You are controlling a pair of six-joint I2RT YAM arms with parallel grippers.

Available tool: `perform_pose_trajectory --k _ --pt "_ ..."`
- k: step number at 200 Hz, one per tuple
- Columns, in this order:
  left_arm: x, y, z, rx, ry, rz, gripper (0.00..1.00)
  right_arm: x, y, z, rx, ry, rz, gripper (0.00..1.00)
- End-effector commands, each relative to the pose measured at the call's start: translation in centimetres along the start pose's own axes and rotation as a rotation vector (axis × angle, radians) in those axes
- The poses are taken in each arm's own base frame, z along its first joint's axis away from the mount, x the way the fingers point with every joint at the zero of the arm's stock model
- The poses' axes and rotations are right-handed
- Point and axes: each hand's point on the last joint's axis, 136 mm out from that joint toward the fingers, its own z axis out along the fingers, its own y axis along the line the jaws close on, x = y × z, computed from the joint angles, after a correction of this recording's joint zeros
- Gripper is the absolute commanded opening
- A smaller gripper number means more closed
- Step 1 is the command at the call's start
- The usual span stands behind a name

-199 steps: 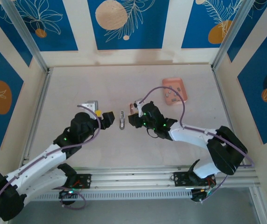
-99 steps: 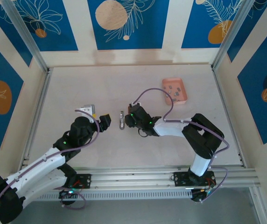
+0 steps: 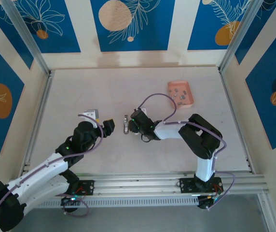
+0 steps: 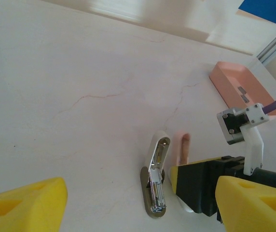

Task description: Load the staples into the stapler

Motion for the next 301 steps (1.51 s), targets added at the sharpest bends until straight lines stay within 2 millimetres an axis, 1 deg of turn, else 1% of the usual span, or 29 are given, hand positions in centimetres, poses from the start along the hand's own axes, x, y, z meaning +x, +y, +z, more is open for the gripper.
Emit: perform_pose_trajectory --k 1,23,57,77,97,147,182,195,218,255,276,301 --pt "-0.2 0.4 0.2 -0.015 -0.023 0.007 0.80 -0.9 0.1 0.5 0.019 -0.011 0.025 0.50" --pt "-0.2 0.4 0.3 -0.013 -0.021 0.006 0.80 -0.7 0.1 0.8 0.020 0.000 0.028 0.50" --pt "-0.3 0.4 0.3 -0.014 -0.021 0.011 0.80 -0.5 -0.2 0.9 0.028 0.008 0.039 0.40" --pt "-0.3 0.3 0.3 -0.013 -0.022 0.011 0.80 -0.6 -0.7 1.0 0.045 0.007 0.049 0.34" --pt "-0.3 0.3 0.3 -0.014 -0.022 0.011 0.80 -0.8 -1.2 0.7 0.055 -0.008 0.069 0.31" --pt "-0.4 0.3 0.3 -0.014 -0.026 0.012 0.80 -1.8 -2.2 -0.1 0.090 -0.056 0.081 0.29" --pt "-0.4 0.3 0.2 -0.012 -0.024 0.015 0.81 -2.4 -3.3 -0.9 0.133 -0.096 0.074 0.28" --pt "-0.4 0.4 0.1 -0.014 -0.024 0.014 0.81 -2.4 -3.7 -1.0 0.141 -0.098 0.078 0.28" --pt "-0.3 0.4 0.1 -0.013 -0.024 0.012 0.81 -2.1 -3.8 -0.9 0.139 -0.084 0.089 0.29" --pt "-0.1 0.5 0.2 -0.013 -0.024 0.004 0.81 -1.8 -3.1 -1.0 0.118 -0.067 0.097 0.39" --pt "0.0 0.5 0.2 -0.011 -0.017 0.002 0.81 -2.0 -2.6 -1.3 0.106 -0.066 0.100 0.44" --pt "0.1 0.6 0.1 -0.015 -0.014 0.002 0.81 -2.2 -2.1 -1.7 0.088 -0.064 0.101 0.52"
